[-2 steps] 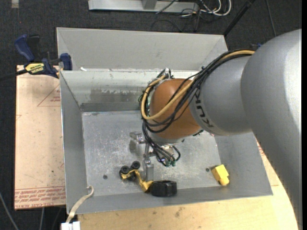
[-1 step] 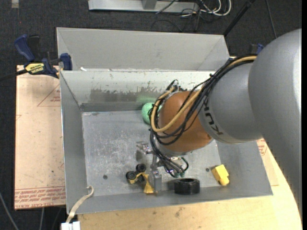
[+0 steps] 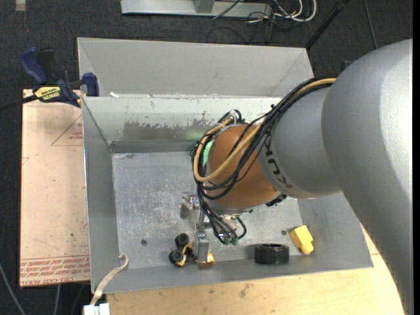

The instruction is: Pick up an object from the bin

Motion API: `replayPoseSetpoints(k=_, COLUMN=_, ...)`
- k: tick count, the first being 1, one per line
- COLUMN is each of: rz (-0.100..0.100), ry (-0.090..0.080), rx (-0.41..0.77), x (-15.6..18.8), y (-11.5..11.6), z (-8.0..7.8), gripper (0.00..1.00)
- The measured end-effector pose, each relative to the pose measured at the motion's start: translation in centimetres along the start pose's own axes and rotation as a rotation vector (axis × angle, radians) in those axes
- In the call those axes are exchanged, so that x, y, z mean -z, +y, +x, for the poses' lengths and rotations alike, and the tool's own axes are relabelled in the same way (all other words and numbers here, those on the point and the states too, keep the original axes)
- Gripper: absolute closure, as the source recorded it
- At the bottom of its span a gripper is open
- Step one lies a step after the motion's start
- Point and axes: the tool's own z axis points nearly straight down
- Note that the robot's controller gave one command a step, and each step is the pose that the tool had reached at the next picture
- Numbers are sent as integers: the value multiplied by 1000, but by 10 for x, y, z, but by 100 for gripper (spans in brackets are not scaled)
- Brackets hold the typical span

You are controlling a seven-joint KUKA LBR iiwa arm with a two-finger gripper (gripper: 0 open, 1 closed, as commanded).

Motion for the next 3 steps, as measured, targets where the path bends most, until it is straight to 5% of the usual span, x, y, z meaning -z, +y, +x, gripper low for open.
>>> replayPoseSetpoints(k=1, rz=0, ry=11, rx=-23, x=-3, y=-18, z=9, gripper=0)
replayPoseSetpoints(k=2, rz=2, ry=14, rx=-169, x=-2, y=25, z=15, gripper=100)
replayPoseSetpoints(k=3, rz=1, ry=14, rx=-170, x=-2, y=25, z=15, gripper=100)
